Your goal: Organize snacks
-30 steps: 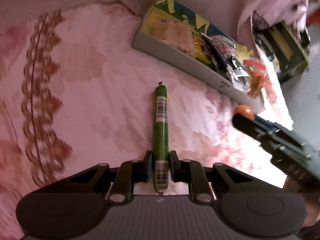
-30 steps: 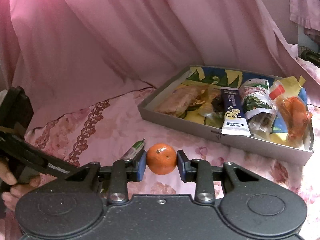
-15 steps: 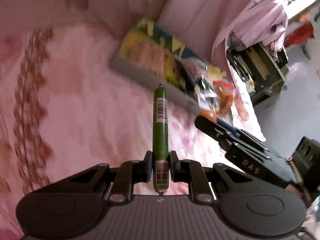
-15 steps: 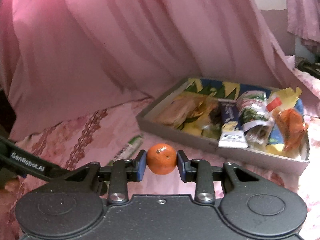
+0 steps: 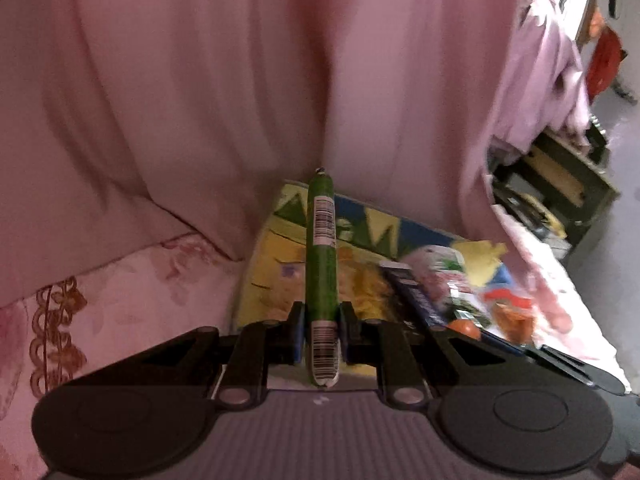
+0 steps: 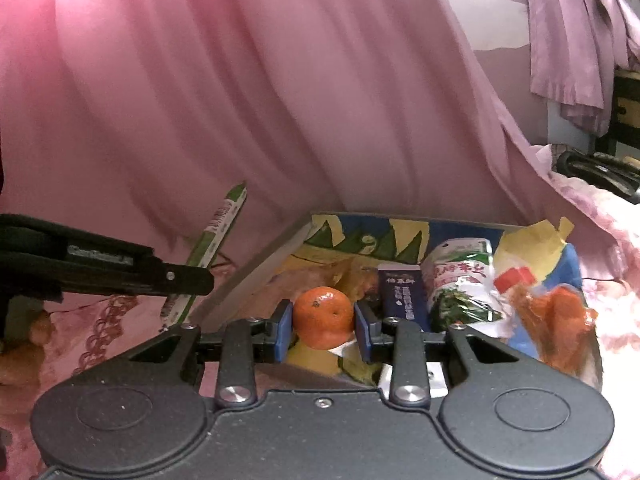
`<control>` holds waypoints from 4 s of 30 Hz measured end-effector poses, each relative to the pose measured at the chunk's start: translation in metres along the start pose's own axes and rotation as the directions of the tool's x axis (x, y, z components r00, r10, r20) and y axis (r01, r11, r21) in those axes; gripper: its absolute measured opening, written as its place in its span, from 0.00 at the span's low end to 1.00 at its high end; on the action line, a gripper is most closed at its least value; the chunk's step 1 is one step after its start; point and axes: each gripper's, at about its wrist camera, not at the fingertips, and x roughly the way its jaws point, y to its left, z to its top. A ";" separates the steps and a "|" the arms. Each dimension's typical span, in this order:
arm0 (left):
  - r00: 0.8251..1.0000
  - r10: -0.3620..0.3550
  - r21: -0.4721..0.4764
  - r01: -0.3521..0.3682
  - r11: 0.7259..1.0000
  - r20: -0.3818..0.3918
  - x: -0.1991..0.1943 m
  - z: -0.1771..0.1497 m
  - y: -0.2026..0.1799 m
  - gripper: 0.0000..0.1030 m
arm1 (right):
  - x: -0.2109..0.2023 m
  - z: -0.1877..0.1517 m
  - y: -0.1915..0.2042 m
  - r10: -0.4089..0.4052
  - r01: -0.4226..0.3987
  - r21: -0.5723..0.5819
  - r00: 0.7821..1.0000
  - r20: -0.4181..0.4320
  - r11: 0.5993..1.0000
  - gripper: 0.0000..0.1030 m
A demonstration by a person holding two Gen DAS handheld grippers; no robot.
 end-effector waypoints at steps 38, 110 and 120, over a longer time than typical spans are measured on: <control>0.994 0.098 0.078 -0.094 0.993 -0.049 0.041 -0.003 0.009 0.19 | 0.051 -0.019 0.002 -0.031 0.034 0.022 0.994 -0.109 0.999 0.36; 0.923 0.213 0.125 -0.264 0.956 0.319 -0.182 -0.087 -0.064 1.00 | -0.199 -0.026 0.005 -0.180 0.151 0.152 0.964 0.195 0.977 0.99; 0.930 0.233 0.113 -0.274 0.955 0.284 -0.201 -0.113 -0.065 1.00 | -0.221 -0.043 0.012 -0.203 0.176 0.153 0.962 0.184 0.972 0.99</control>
